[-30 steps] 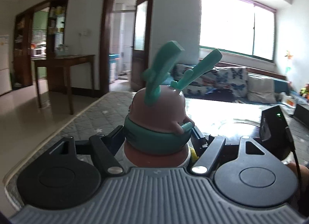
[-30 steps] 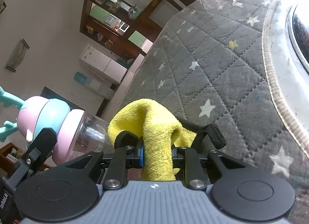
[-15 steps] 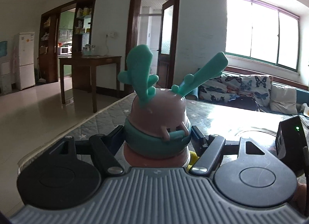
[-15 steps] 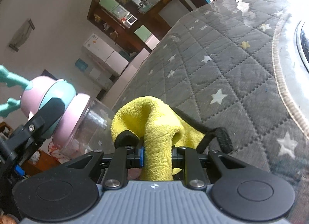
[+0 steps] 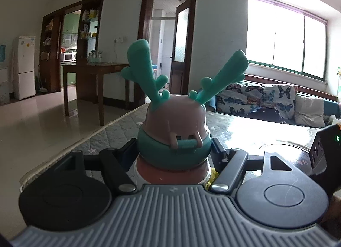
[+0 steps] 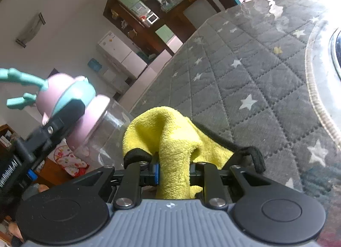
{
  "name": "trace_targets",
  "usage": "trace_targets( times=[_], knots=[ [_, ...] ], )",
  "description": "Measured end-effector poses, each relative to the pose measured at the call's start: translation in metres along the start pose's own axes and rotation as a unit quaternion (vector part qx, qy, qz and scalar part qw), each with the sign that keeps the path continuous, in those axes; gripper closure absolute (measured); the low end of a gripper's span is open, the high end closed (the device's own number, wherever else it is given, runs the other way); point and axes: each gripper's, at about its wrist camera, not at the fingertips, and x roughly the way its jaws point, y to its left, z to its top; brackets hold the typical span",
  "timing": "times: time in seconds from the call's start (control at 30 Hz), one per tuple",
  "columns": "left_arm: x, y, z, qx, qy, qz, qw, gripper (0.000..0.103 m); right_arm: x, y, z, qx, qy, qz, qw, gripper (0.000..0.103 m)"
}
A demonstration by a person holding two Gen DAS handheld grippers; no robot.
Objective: Clean container
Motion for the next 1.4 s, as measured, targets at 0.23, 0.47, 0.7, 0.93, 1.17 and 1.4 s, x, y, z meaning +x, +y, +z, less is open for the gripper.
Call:
trace_targets(
  times=[0.23,0.47,0.7,0.93,1.17,1.4],
  knots=[
    [0.001,0.017,-0.006,0.008,-0.010,-0.043,0.9990,0.032,-0.024,-0.004,0.019,0.030,-0.041,0.047,0.998,0.082],
    [0.003,0.021,-0.012,0.020,-0.015,-0.059,0.9979,0.032,-0.036,0.015,0.051,0.033,-0.075,0.125,0.989,0.082],
    [0.003,0.026,-0.015,0.019,-0.016,-0.066,0.9975,0.032,-0.012,0.016,0.063,0.032,-0.061,0.142,0.987,0.082],
    [0.004,0.029,-0.017,0.018,-0.017,-0.068,0.9973,0.032,0.011,-0.008,0.057,0.070,-0.040,0.122,0.989,0.081],
    [0.002,0.025,-0.017,0.019,-0.018,-0.068,0.9973,0.032,0.030,-0.028,0.053,0.091,-0.020,0.101,0.991,0.081],
    [0.003,0.023,-0.016,0.021,-0.015,-0.067,0.9974,0.032,0.045,-0.039,0.040,0.084,0.002,0.062,0.995,0.081]
  ],
)
